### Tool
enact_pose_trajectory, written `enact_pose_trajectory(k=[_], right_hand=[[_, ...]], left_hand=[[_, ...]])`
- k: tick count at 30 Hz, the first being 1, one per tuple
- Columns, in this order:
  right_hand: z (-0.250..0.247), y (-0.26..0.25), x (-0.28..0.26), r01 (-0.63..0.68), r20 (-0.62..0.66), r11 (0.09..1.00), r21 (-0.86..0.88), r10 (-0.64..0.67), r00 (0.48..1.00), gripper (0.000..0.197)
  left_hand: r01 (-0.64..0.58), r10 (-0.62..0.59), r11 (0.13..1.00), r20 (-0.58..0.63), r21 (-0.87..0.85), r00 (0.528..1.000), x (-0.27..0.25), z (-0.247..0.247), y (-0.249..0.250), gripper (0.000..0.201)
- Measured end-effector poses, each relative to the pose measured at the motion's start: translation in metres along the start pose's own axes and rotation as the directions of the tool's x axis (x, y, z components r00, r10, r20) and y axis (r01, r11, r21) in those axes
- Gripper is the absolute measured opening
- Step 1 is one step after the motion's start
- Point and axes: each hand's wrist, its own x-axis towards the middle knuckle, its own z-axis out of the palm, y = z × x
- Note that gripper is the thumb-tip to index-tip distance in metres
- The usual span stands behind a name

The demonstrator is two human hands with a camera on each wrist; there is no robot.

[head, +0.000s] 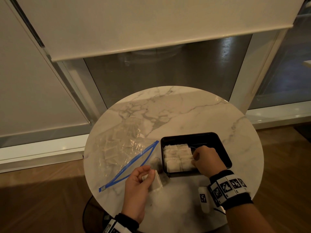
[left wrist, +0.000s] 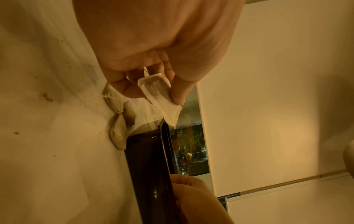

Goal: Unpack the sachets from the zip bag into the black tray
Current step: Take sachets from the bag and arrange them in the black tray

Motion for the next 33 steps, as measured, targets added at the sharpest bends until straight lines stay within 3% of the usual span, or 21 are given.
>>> enact_pose_trajectory(k=[5,9,11,14,19,21,27,33], right_hand=[[0.0,0.001,0.0,0.02,0.002,1.0,-0.002,-0.02,1.0,0.003],[-0.001,0.001,-0.004,0.026,-0.049,0.999,-0.033,-0.028,0.998,0.01],[-0.004,-0.001,-0.007,0.073,-0.114,0.996,-0.058,-0.08,0.99,0.014],[-0.013,-0.014,-0.018,0.216,-0.146,0.972,0.092,-0.202,0.968,0.017],[-0.028,-0.048,-0.044,0.352,0.092,0.87,0.346,-0.405,0.91,0.01],[-0.027,-0.051,-0.046,0.373,0.109,0.844,0.386,-0.443,0.89,0.009],[-0.03,-0.048,-0.044,0.373,0.027,0.787,0.492,-0.442,0.897,0.007],[-0.029,-0.043,-0.041,0.358,-0.02,0.799,0.482,-0.399,0.917,0.008]], left_hand=[[-0.001,0.001,1.0,0.009,0.015,1.0,0.001,0.001,-0.002,0.021],[-0.018,0.018,1.0,0.029,0.006,0.999,-0.001,0.002,0.0,0.021],[-0.036,0.036,0.999,0.045,0.005,0.998,-0.003,0.002,0.001,0.022],[-0.055,0.055,0.998,0.06,0.001,0.997,-0.003,0.006,0.006,0.022],[-0.112,0.117,0.993,0.132,-0.044,0.984,-0.001,0.021,0.026,0.019],[-0.115,0.129,0.989,0.158,-0.096,0.979,-0.001,0.028,0.034,0.018],[-0.096,0.122,0.983,0.165,-0.156,0.979,0.002,0.035,0.039,0.025],[-0.1,0.118,0.988,0.156,-0.117,0.981,0.0,0.032,0.032,0.024]])
